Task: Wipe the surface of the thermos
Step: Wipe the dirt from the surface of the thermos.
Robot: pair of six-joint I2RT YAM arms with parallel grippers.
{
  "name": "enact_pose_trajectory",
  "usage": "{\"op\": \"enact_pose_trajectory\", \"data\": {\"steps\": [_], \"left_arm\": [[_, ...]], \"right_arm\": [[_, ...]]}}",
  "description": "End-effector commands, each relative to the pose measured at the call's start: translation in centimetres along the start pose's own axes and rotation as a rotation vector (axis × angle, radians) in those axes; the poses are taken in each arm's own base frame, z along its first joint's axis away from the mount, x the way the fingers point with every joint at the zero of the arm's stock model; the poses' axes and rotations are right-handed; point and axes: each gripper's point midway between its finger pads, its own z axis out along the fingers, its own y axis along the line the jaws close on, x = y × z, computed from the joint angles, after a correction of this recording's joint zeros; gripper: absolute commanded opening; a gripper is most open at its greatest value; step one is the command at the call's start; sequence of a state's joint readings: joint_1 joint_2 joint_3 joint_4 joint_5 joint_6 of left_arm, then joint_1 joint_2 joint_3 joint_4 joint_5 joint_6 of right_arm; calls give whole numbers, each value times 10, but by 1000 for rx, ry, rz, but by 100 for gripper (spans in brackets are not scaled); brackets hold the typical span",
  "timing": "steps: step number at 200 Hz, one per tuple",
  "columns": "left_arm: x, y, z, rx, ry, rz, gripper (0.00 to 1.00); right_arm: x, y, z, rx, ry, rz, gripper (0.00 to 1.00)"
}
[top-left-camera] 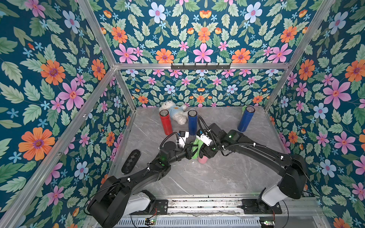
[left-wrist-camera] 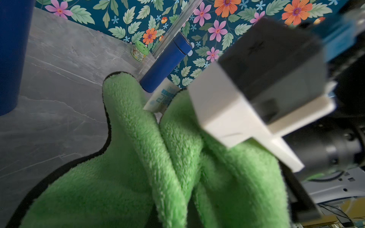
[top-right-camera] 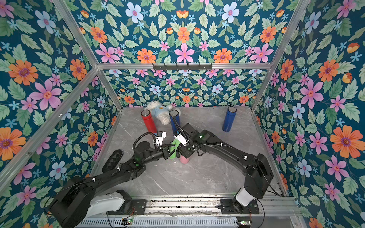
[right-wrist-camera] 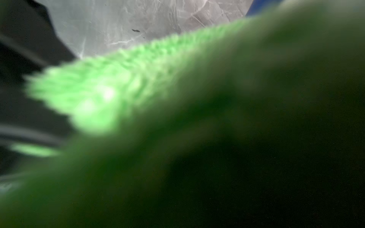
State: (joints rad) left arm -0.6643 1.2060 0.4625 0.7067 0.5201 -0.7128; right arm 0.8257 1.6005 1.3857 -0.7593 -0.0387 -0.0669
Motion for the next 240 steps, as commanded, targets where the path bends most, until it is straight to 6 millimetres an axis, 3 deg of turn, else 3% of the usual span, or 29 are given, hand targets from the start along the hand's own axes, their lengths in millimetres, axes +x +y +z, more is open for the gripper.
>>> {"op": "enact_pose_trajectory", "data": {"steps": [1,41,108,178,212,240], "left_arm": [[-7,-32,-2,140,-3,9,0],[9,-22,-1,108,27,-16,0],[68,32,2,-11,97,-80,0],[102,59,14,-60,178,-90,0],[97,54,17,-36,171,-95,0],[73,30,19,13,146,-68,0]], "right_arm": [[-20,3,1,-6,-65,-7,0],[-22,2,6,12,-69,8,0],[-15,7,13,21,-46,12,0],[-1,5,17,41,-26,25,0],[3,5,22,43,-15,31,0],[6,4,26,44,-9,32,0]]}}
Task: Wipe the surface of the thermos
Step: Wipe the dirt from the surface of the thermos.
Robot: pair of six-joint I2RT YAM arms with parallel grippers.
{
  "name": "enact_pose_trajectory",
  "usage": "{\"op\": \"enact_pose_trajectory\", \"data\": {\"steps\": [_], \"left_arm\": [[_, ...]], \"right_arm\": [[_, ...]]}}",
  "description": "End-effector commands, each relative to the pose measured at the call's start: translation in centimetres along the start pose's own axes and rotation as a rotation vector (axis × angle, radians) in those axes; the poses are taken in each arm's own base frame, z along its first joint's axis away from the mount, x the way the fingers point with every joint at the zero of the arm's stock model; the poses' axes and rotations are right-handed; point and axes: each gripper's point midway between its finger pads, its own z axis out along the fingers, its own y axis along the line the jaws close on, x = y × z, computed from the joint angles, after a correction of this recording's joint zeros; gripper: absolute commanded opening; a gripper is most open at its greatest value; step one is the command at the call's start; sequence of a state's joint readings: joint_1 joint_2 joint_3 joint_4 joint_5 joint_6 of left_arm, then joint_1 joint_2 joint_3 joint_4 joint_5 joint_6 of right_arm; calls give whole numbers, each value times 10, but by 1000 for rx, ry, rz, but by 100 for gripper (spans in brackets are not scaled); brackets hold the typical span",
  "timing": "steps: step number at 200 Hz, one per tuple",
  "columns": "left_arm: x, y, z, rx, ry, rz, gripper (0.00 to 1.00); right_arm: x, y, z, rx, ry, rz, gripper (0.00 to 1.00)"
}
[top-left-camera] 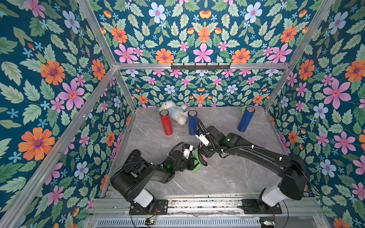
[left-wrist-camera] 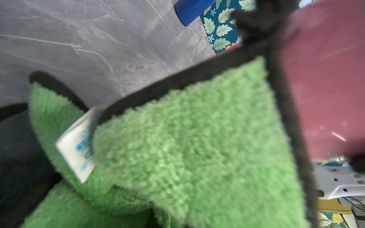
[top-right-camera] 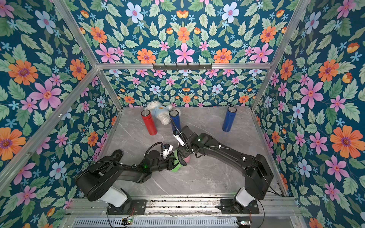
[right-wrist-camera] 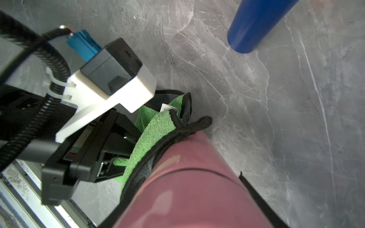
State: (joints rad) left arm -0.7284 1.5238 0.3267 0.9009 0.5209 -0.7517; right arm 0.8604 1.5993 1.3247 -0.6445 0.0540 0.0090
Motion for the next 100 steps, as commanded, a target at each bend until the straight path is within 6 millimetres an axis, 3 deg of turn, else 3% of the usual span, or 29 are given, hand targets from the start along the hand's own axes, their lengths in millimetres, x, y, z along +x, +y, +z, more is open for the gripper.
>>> {"op": "enact_pose_trajectory", "data": {"steps": [1,33,54,72,100], "left_arm": [[-31,-42,-4,125,-71,82,0],[-54,-75,-16,167,-98,122,0],[-63,-86,-22,178,-120,140,0],[-65,-84,-21,166,-131,149,0],[-58,-65,-12,120,-121,134,0]], "right_arm": [[12,7,12,-30,46,-15,0],[14,7,14,-28,46,-12,0],[14,6,13,-29,42,-5,0],[17,6,14,-29,48,-4,0],[20,6,15,-31,72,10,0]]}}
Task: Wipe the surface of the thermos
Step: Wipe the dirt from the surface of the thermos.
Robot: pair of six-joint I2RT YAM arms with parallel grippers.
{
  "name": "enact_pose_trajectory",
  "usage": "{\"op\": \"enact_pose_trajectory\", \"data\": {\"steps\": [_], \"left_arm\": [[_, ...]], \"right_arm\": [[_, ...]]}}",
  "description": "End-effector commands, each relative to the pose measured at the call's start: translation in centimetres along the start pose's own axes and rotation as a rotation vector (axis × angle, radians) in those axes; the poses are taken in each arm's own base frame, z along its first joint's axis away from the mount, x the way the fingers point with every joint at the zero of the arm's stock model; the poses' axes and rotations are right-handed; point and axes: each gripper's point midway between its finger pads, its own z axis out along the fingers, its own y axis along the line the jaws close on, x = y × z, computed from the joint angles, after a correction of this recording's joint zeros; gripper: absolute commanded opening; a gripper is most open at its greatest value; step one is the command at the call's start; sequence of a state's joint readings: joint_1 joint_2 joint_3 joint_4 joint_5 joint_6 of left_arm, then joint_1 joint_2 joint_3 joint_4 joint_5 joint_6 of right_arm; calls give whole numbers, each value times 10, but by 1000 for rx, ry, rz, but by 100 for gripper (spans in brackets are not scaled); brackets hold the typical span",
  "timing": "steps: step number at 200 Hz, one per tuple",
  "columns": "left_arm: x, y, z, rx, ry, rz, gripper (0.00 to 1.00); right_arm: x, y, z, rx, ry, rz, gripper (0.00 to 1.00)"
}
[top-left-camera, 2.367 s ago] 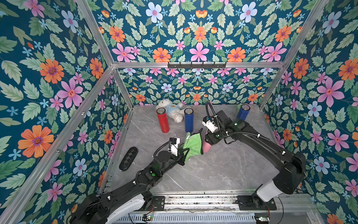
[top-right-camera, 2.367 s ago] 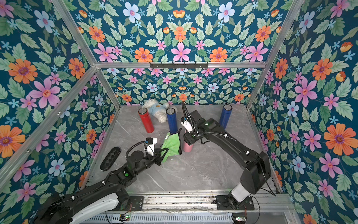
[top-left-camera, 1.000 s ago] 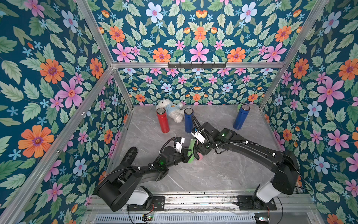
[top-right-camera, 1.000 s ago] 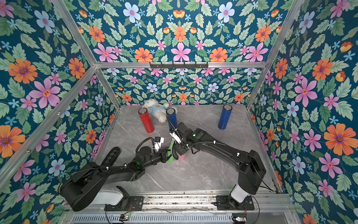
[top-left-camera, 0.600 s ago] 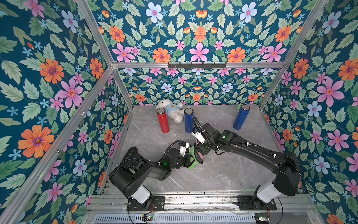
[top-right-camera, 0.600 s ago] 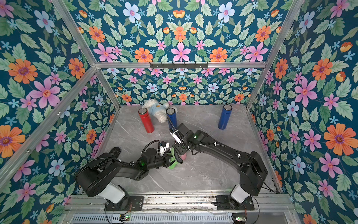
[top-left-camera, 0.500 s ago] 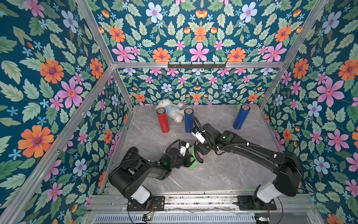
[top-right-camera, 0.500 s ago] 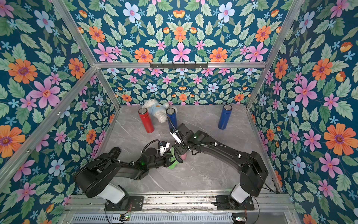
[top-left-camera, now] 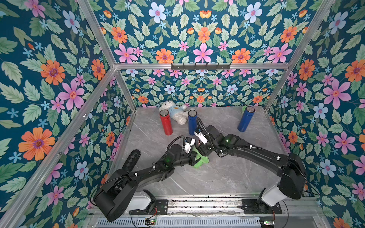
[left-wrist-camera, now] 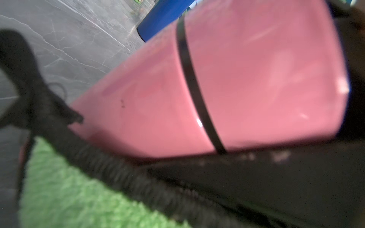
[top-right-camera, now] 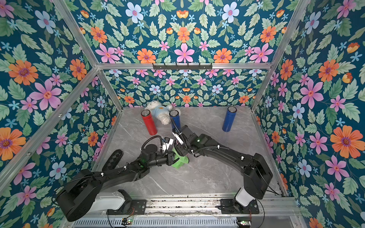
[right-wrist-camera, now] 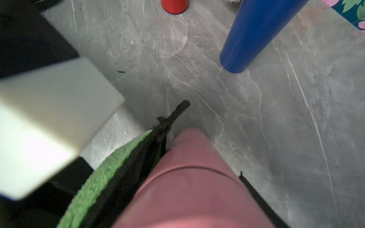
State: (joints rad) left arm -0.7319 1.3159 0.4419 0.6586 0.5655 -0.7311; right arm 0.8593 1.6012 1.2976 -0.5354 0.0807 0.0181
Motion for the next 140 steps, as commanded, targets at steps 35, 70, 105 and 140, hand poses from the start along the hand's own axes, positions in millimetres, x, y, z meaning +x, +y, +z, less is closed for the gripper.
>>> {"op": "enact_pose_trajectory", "data": {"steps": [35,70,105,140], "left_arm": [[-4,23,10,-48,-65,40,0],[11,40,-1,-143,-38,45,0],[18,48,-15,-208,-27,61,0],[5,41,-21,-229,-61,97,0]], "right_arm": [[34,7,0,-60,196,41,0],[26,9,-7,-66,226,55,0],[22,15,-13,-108,211,68,0],[25,20,-21,-138,163,72,0]]}}
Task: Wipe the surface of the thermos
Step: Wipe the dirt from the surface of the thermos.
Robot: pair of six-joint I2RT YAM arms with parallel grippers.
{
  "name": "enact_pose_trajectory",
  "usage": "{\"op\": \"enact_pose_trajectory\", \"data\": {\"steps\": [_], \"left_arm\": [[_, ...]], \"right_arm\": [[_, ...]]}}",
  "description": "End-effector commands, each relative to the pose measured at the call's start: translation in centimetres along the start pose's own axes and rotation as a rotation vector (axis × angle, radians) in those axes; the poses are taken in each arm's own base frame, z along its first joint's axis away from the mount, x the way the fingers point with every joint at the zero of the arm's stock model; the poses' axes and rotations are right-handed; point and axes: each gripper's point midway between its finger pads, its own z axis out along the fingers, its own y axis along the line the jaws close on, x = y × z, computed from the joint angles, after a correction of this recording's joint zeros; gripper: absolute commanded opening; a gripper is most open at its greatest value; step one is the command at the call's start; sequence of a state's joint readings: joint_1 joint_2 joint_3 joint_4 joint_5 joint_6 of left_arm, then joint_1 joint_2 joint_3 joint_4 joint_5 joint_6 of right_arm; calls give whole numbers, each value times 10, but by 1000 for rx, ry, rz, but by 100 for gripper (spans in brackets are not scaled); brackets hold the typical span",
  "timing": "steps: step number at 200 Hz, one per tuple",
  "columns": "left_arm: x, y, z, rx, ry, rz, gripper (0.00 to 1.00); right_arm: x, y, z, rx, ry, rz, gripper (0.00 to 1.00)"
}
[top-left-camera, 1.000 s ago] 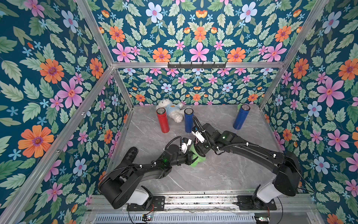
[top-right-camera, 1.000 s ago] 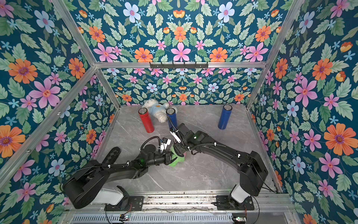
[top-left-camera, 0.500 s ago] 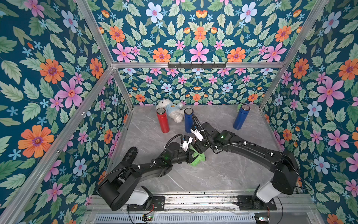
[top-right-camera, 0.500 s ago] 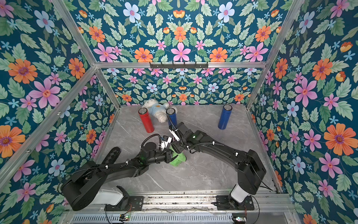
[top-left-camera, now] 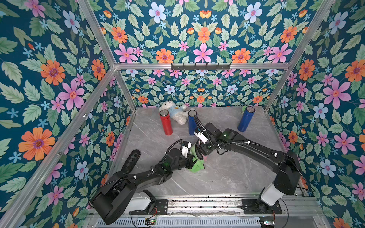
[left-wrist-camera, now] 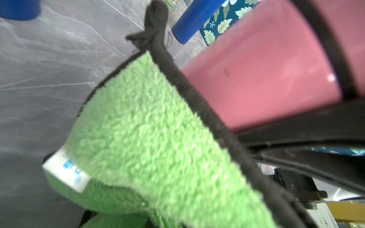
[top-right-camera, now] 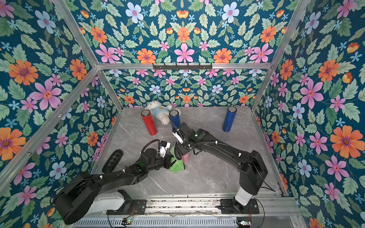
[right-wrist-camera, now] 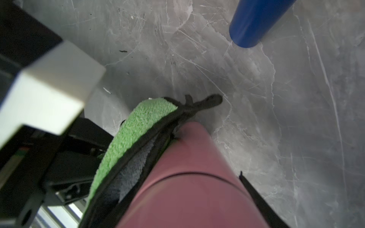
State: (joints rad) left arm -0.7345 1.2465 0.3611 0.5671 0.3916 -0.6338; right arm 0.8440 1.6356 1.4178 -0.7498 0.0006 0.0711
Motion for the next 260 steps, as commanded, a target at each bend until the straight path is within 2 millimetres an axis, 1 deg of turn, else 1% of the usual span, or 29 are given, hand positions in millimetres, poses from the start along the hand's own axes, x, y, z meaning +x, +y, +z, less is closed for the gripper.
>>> {"op": "enact_pose_trajectory", "data": {"steps": [1,13,39,71,105,131,143,162,218,242,260], "left_arm": [[-10,2,-3,-35,-30,39,0],[-18,-3,-4,-26,-44,56,0],[-45,-20,-6,14,-90,89,0],[-69,-40,0,102,-115,112,0],[-84,-64,4,197,-120,123,0],[-87,-77,1,256,-117,118,0],[-82,-75,0,260,-116,106,0],[-68,-63,3,244,-98,78,0],[-7,-20,28,198,-1,15,0],[9,-6,37,166,27,2,0],[15,2,42,147,39,-1,0]], "right_arm": [[15,14,-5,-77,30,7,0],[19,14,-6,-79,28,4,0],[24,15,-7,-78,19,-14,0],[26,18,-6,-73,-3,-40,0],[28,19,2,-48,12,-63,0],[29,16,6,-26,24,-62,0],[29,15,8,-20,27,-57,0],[30,14,11,-14,34,-51,0],[32,10,10,7,37,-45,0],[33,9,10,15,39,-44,0],[34,9,11,16,42,-41,0]]}}
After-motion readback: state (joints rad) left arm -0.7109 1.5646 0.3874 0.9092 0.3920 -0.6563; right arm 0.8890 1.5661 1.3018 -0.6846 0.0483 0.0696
